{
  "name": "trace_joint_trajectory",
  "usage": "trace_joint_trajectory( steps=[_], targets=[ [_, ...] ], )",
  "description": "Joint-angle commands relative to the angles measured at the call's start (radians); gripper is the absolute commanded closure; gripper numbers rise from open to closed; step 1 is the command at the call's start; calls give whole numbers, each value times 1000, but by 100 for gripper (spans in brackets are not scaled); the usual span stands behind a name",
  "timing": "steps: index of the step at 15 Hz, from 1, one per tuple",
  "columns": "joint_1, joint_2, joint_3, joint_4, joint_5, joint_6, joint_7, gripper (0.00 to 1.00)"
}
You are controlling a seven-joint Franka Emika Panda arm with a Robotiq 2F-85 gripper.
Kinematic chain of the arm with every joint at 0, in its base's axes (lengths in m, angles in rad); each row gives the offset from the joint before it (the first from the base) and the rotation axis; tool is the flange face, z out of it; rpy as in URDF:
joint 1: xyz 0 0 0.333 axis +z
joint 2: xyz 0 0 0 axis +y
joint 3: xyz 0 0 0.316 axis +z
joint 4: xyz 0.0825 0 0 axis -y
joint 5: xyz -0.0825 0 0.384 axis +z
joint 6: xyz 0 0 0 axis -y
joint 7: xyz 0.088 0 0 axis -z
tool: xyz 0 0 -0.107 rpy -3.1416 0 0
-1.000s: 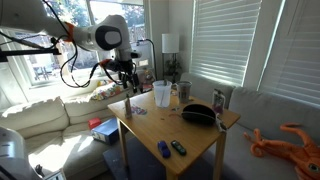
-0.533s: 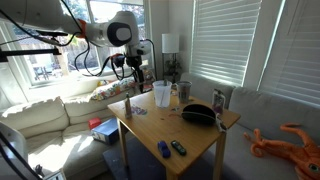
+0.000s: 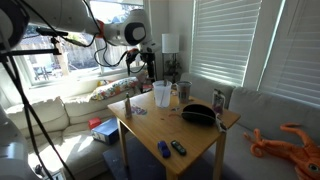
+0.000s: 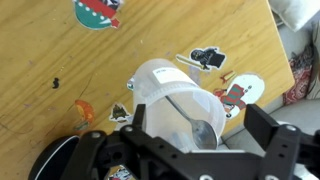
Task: Remove the spoon from the transparent cup and put the silver cup inside the transparent cup, then put the spoon in the silver cup
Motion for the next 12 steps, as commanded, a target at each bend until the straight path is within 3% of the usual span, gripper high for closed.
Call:
trace_joint_trajectory(
  steps=[1,4,10,12],
  targets=[
    [27,104,-31,99,-70,83,201,0],
    [47,158,-57,144,-137,125,324,0],
    [72,218,-92,221,-149,76,329,1],
    [74,226,-98,233,-138,71,316,26]
  ],
)
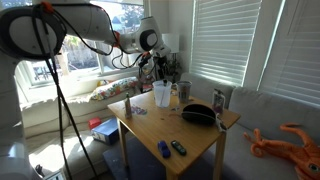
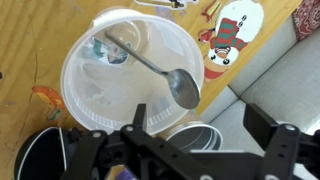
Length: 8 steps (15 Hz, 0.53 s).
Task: Remove the spoon from the transparent cup and put the silver cup inside the transparent cup, then put the spoon in the silver cup
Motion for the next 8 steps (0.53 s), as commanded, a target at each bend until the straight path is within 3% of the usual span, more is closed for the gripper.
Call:
trace_joint_trajectory(
  steps=[1,4,5,8],
  targets=[
    [26,32,-26,64,0,-43,12,29],
    [25,34,-29,74,17,-59,-2,50],
    [23,35,-28,79,28,-71,-7,16],
    [22,39,-24,85,48,-87,-16,6]
  ],
)
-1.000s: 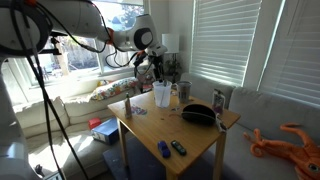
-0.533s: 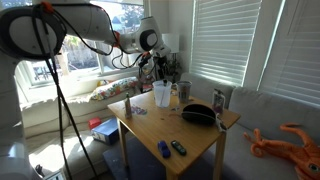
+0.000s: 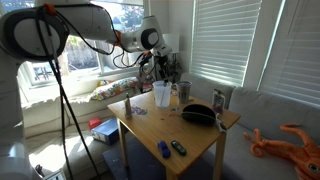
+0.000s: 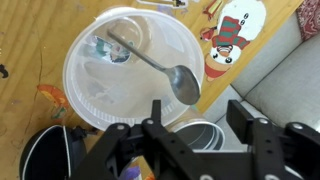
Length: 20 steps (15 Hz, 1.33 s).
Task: Remove the spoon from the transparent cup and put the silver cup inside the transparent cup, then put the spoon in the silver cup
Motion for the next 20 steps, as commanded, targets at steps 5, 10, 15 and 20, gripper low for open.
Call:
trace_joint_trajectory(
  steps=[5,10,15,20],
  targets=[
    [13,33,-10,51,66,-54,-25,33],
    [14,35,-12,55,83,-57,-28,69],
    [17,25,-12,60,83,-55,-24,99],
    [18,26,-13,64,83,-55,-21,100]
  ],
)
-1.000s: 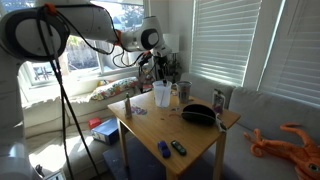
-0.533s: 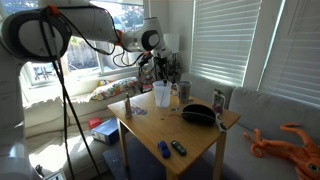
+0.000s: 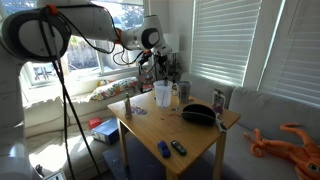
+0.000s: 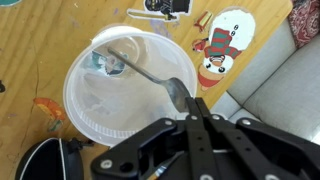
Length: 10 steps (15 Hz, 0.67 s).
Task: Remove the spoon from the transparent cup and put the silver cup inside the transparent cup, then put the spoon in the silver cup
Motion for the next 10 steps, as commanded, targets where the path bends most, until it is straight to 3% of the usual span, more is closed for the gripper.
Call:
trace_joint_trajectory(
  steps=[1,10],
  targets=[
    [15,4,-12,29,23,-31,-10,100],
    [25,-88,-9,1,0,-16,19,100]
  ],
)
